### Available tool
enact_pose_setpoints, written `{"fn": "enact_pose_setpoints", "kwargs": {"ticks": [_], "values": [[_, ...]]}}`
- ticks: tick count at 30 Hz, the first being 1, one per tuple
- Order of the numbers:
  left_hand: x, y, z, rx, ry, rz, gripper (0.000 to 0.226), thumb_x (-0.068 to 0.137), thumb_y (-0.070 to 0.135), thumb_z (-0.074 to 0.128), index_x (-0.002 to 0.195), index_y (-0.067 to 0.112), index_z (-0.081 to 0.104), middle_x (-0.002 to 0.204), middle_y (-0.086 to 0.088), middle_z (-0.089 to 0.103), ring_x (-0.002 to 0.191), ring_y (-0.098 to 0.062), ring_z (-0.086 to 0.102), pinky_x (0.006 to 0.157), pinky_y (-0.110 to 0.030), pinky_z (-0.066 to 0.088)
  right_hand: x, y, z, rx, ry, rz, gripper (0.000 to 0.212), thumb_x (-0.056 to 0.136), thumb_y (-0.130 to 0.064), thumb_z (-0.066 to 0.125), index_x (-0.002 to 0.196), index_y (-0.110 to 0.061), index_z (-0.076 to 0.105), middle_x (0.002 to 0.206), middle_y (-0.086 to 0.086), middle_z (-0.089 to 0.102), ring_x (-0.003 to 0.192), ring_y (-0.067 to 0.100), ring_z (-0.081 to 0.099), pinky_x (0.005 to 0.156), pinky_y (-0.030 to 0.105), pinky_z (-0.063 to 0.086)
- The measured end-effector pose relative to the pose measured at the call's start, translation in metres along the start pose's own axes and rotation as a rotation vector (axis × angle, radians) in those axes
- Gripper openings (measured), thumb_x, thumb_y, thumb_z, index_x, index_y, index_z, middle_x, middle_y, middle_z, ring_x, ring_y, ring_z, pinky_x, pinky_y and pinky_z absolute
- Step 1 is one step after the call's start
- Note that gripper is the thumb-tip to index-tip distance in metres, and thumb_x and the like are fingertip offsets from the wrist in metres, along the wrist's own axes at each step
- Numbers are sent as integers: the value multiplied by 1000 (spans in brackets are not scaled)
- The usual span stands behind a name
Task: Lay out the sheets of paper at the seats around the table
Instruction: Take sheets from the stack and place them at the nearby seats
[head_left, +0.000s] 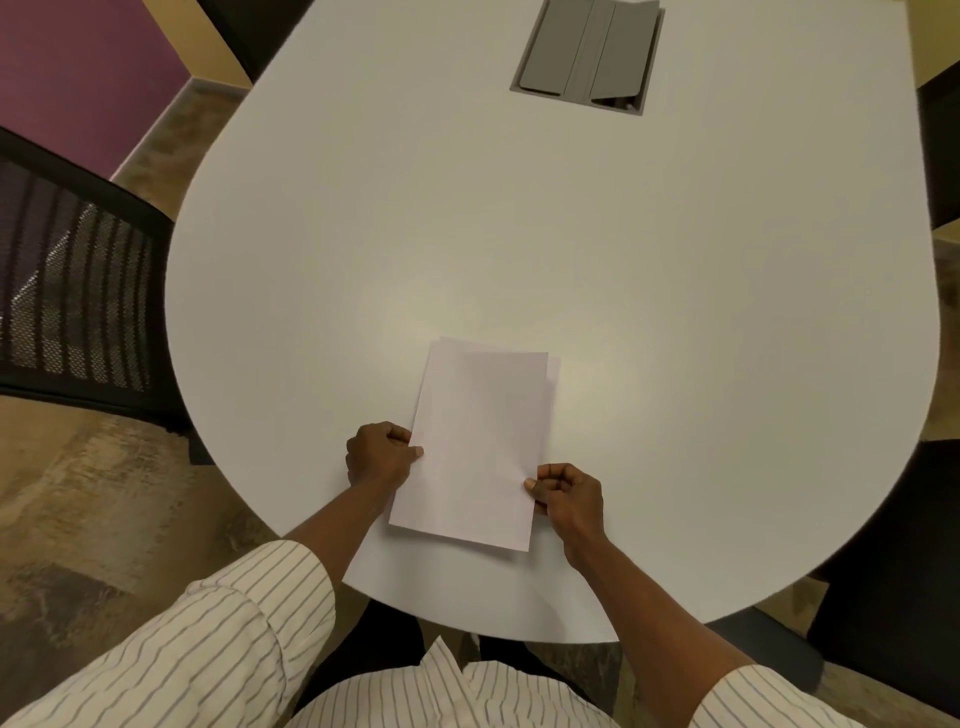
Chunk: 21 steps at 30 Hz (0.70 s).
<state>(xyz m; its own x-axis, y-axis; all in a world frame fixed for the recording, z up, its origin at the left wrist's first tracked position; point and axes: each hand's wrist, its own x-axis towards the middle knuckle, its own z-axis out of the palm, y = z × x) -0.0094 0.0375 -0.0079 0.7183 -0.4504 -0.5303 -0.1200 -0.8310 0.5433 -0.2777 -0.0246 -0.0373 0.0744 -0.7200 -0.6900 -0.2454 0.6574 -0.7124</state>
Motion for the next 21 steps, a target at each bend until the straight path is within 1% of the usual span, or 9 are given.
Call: {"fn": "enact_pose_setpoints", "kwargs": {"ticks": [3,6,11,13,16,18,19,21], "values": [[-4,2,1,20,29,11,14,83,19,90,94,16,82,96,-6,81,94,-29,75,90,-43,63,-3,-1,1,-3,-28,-14,17,86,0,87,98,-5,75,80,9,75,77,20,75,68,28,63],[-11,2,3,35,56,44,9,87,23,87,91,17,81,93,-4,80,93,-29,74,90,-44,63,-5,-1,-1,-10,-43,-25,18,86,-2,87,99,-5,75,82,10,76,78,20,76,70,30,64],[-16,0,3,25,104,40,10,93,22,82,98,13,79,99,-7,79,96,-31,73,89,-42,62,-7,-3,-4,-33,-57,-26,18,86,-3,88,99,-5,76,81,12,77,79,22,76,72,33,66],[-16,-1,1,-8,112,41,10,94,21,80,99,12,78,100,-8,79,96,-31,73,88,-40,61,-9,-7,-3,-46,-62,-12,15,85,-3,87,96,-3,77,81,14,78,73,20,74,71,31,66],[-12,-5,-6,-46,114,69,4,97,13,74,99,12,78,101,-6,79,94,-28,72,82,-34,57,-14,-14,3,-76,-82,-5,11,85,-5,86,91,0,78,78,10,78,65,17,73,66,28,63],[-9,-8,-14,-36,112,87,10,98,8,69,101,11,78,101,-5,78,92,-25,69,79,-31,52,-16,-18,11,-100,-89,-11,10,86,-5,85,91,-1,78,79,11,79,66,18,74,65,27,63],[-7,-9,-18,-40,110,89,10,98,7,69,102,11,78,101,-5,78,92,-24,68,79,-31,52,-17,-20,17,-112,-94,-12,9,87,-5,85,91,-1,77,80,14,79,67,19,75,65,28,64],[2,-13,-29,-63,108,88,8,98,10,71,99,12,78,100,-5,78,93,-26,70,82,-35,58,-18,-23,31,-132,-110,-5,9,88,-4,83,90,0,77,83,18,80,68,21,76,67,30,65]]}}
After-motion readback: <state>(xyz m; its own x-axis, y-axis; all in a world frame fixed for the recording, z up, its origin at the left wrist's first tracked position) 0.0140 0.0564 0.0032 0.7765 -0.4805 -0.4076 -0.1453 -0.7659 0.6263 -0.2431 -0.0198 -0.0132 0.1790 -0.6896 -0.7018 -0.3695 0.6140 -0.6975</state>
